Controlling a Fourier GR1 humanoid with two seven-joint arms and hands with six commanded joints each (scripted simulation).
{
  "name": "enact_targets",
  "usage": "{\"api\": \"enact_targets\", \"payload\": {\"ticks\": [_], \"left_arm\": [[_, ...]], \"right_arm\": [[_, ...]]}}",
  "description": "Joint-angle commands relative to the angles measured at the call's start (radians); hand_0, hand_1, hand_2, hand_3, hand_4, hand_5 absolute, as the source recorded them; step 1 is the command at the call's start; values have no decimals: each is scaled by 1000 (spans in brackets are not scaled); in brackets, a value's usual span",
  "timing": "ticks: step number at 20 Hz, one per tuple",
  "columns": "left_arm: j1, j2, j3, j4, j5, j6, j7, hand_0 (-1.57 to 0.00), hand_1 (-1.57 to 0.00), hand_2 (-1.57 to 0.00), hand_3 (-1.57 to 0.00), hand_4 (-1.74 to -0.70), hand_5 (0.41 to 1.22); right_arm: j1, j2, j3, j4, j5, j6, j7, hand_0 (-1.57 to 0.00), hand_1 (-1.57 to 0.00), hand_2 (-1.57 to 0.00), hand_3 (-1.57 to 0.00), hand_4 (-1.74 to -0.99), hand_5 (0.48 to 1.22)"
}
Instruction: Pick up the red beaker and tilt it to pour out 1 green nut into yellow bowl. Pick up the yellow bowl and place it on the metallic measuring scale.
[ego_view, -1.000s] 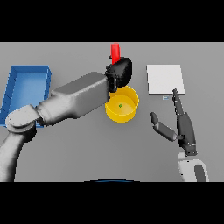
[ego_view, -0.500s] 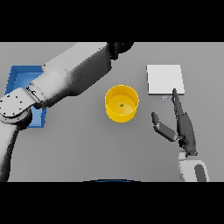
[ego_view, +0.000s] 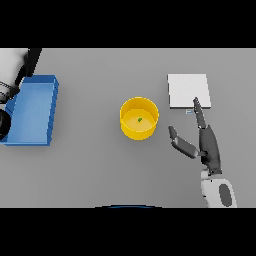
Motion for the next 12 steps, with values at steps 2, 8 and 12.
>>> {"api": "enact_targets", "payload": {"ticks": [2, 8, 12], "left_arm": [[33, 63, 79, 50, 112, 46, 10, -1571, -1571, -1571, -1430, -1739, 1221], [217, 163, 236, 123, 398, 189, 94, -1571, -1571, -1571, -1534, -1740, 1221], [312, 189, 312, 118, 548, 266, 202, -1571, -1571, -1571, -1556, -1741, 1221]], "right_arm": [[-3, 5, -14, 1, -55, 27, -26, 1, 1, 1, 1, -1110, 623], [3, -9, -16, -6, -102, 74, -31, 1, 1, 1, 1, -1126, 651], [-8, -17, -15, 9, -105, 87, -27, 1, 1, 1, 1, -1165, 672]]}}
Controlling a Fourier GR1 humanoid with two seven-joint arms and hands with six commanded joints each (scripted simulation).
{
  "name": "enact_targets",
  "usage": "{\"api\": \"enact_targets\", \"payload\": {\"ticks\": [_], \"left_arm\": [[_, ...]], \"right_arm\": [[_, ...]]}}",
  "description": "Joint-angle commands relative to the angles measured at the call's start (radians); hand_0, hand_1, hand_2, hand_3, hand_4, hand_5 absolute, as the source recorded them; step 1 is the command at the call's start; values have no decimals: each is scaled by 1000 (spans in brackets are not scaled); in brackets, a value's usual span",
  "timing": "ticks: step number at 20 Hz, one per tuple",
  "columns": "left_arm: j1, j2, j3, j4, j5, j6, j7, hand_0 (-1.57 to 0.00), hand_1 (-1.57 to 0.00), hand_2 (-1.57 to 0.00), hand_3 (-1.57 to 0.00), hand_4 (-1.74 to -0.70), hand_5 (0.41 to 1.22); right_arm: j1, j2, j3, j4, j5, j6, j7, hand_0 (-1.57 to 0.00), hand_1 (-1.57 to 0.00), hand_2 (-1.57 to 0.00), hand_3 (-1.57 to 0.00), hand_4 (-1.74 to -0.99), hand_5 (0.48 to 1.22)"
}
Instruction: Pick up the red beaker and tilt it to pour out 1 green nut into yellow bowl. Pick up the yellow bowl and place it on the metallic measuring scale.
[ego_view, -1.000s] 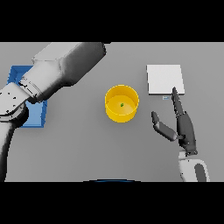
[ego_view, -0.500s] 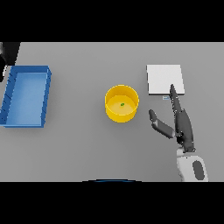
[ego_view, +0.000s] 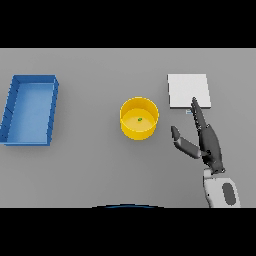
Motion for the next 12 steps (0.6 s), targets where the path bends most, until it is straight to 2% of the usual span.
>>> {"api": "enact_targets", "payload": {"ticks": [1, 4, 7, 8, 12], "left_arm": [[26, 5, 13, -18, 27, 14, -11, -1571, -1571, -1571, -1518, -1741, 1221], [128, 16, 39, -69, 115, 44, 37, -1571, -1571, -1571, -1428, -1741, 1221], [251, 31, 52, -198, 199, 101, 68, -1571, -1571, -1571, -1374, -1741, 1221], [311, 39, 53, -264, 229, 127, 74, -1571, -1571, -1571, -1379, -1741, 1221], [522, 92, 22, -573, 308, 260, 201, -1571, -1571, -1571, -1396, -1741, 1221]], "right_arm": [[-2, -3, 1, -3, 10, -6, -4, 1, 1, 1, 1, -1168, 680], [-6, -7, 7, 2, 24, -8, -12, 1, 1, 1, 1, -1191, 702], [-4, -7, 3, 11, 23, -12, -11, 1, 1, 1, 1, -1199, 707], [-2, -13, 1, -5, 18, -7, -20, 1, 1, 1, 1, -1202, 709], [-14, -9, 2, 22, 25, -11, -11, 1, 1, 1, 1, -1201, 696]]}}
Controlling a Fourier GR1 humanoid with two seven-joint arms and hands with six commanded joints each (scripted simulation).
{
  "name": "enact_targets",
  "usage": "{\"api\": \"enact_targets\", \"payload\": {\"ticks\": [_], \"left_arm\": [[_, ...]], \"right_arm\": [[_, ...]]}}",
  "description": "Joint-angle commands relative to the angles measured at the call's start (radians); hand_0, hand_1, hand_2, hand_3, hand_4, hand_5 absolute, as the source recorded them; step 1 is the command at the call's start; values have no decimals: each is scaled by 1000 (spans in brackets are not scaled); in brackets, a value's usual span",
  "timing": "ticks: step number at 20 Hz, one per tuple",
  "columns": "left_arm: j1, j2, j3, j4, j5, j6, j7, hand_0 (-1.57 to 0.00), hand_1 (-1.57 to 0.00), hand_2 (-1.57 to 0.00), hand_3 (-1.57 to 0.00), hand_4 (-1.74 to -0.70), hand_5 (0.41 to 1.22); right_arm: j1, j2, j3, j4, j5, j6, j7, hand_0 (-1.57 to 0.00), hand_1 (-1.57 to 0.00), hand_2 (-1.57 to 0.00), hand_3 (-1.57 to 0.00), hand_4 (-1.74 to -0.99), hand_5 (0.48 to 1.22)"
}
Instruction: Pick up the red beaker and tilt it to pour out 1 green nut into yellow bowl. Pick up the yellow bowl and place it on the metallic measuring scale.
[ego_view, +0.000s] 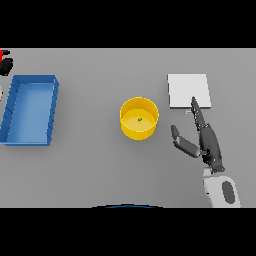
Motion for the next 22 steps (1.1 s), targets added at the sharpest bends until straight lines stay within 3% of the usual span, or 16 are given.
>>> {"api": "enact_targets", "payload": {"ticks": [1, 3, 7, 8, 10, 11, 12, 15, 18, 22], "left_arm": [[47, 21, -11, -79, 12, 30, 34, -1571, -1571, -1571, -1393, -1741, 1221], [118, 54, -45, -209, 33, 67, 109, -1571, -1571, -1571, -1383, -1741, 1221], [198, 108, -95, -380, 104, 88, 194, -1571, -1571, -1571, -1366, -1735, 955], [210, 129, -117, -406, 122, 70, 197, -1571, -1571, -1571, -1407, -1661, 888], [234, 165, -148, -474, 134, 11, 163, -1571, -1545, -1489, -1238, -1311, 774], [247, 187, -153, -499, 134, -33, 120, -1495, -1380, -1311, -1098, -1155, 740], [266, 200, -146, -527, 160, -77, 87, -1253, -1104, -1049, -884, -1031, 714], [283, 222, -144, -540, 193, -157, 82, -641, -565, -536, -452, -823, 667], [267, 228, -178, -525, 142, -173, 81, -328, -289, -274, -231, -750, 647], [246, 195, -193, -479, 100, -137, 76, -134, -118, -112, -94, -715, 647]], "right_arm": [[4, -5, -6, -3, -10, 5, -15, 1, 1, 1, 1, -1201, 693], [8, 2, -2, 0, -5, 0, -8, 1, 1, 1, 1, -1186, 687], [-6, 4, -1, 6, -9, 6, 4, 1, 1, 1, 1, -1168, 679], [-6, -1, -3, 0, -11, 8, 4, 1, 1, 1, 1, -1165, 678], [3, 6, 4, -5, 2, -4, -1, 1, 1, 1, 1, -1163, 671], [11, -1, 3, -5, 1, 1, -2, 1, 1, 1, 1, -1159, 669], [6, 3, 5, -7, 3, -4, -3, 1, 1, 1, 1, -1161, 669], [12, 1, 5, -10, 0, 0, -13, 1, 1, 1, 1, -1151, 677], [11, -9, 1, -8, -13, 14, -19, 1, 1, 1, 1, -1148, 688], [7, -3, 8, -11, 6, 2, 2, 1, 1, 1, 1, -1173, 688]]}}
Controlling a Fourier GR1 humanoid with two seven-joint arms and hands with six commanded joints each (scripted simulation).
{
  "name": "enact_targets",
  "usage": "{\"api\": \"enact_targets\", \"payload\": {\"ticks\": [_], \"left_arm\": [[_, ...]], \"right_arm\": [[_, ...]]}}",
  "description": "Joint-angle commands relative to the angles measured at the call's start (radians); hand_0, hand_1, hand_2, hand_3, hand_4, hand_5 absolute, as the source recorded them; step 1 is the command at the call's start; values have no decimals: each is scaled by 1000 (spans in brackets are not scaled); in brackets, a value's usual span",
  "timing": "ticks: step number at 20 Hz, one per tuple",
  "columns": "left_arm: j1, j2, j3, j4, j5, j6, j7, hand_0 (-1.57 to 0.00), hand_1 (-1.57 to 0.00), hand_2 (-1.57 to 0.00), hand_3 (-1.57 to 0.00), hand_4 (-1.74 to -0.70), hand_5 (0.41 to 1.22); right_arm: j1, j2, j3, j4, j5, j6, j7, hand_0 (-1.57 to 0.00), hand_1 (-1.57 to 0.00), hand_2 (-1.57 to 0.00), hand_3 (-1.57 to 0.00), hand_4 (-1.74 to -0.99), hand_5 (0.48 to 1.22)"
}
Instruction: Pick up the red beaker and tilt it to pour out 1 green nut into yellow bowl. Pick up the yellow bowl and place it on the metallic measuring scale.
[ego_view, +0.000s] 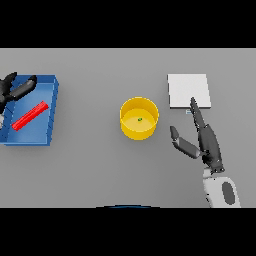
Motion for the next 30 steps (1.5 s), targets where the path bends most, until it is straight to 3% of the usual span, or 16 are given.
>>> {"api": "enact_targets", "payload": {"ticks": [1, 2, 4, 6, 9, 12, 17, 19, 23, 30], "left_arm": [[-7, -2, 3, 10, -2, 2, 0, -107, -94, -89, -75, -708, 647], [-19, -2, 9, 28, -10, 6, -13, -85, -75, -71, -60, -705, 653], [-10, -10, 21, 25, -8, 31, -61, -54, -48, -45, -38, -711, 663], [0, -16, 27, 21, -8, 50, -91, -34, -30, -29, -24, -710, 679], [4, -3, 29, -2, -7, 64, -80, -17, -15, -14, -12, -713, 683], [1, -14, 38, 0, 8, 56, -103, -8, -7, -7, -6, -720, 667], [3, -22, 32, 3, 8, 50, -106, -2, -2, -2, -1, -712, 672], [20, -15, 35, -8, 19, 46, -112, -1, -1, -1, 0, -713, 680], [23, -18, 43, -12, 29, 45, -126, 0, 0, 0, 0, -720, 687], [32, -4, 57, -6, 39, 42, -142, 1, 1, 1, 1, -724, 687]], "right_arm": [[-9, -2, -2, 5, 1, 0, 10, 1, 1, 1, 1, -1176, 688], [-2, -4, 1, -6, 8, -4, 6, 1, 1, 1, 1, -1178, 679], [-11, -15, 21, -10, 62, -19, 53, 1, 1, 1, 1, -1163, 677], [-20, -43, 45, -8, 80, 20, 21, 1, 1, 1, 1, -1132, 703], [-79, -127, 100, 12, 158, 94, 7, 1, 1, 1, 1, -1172, 728], [-204, -236, 182, 36, 316, 159, 65, 1, 1, 1, 1, -1216, 704], [-394, -321, 344, 130, 515, 254, 3, 1, 1, 1, 1, -1228, 703], [-444, -349, 386, 137, 543, 315, -29, 1, 1, 1, 1, -1216, 706], [-550, -356, 463, 245, 610, 361, -72, 1, 1, 1, 1, -1215, 704], [-677, -314, 561, 416, 684, 422, -76, 1, 1, 1, 1, -1239, 705]]}}
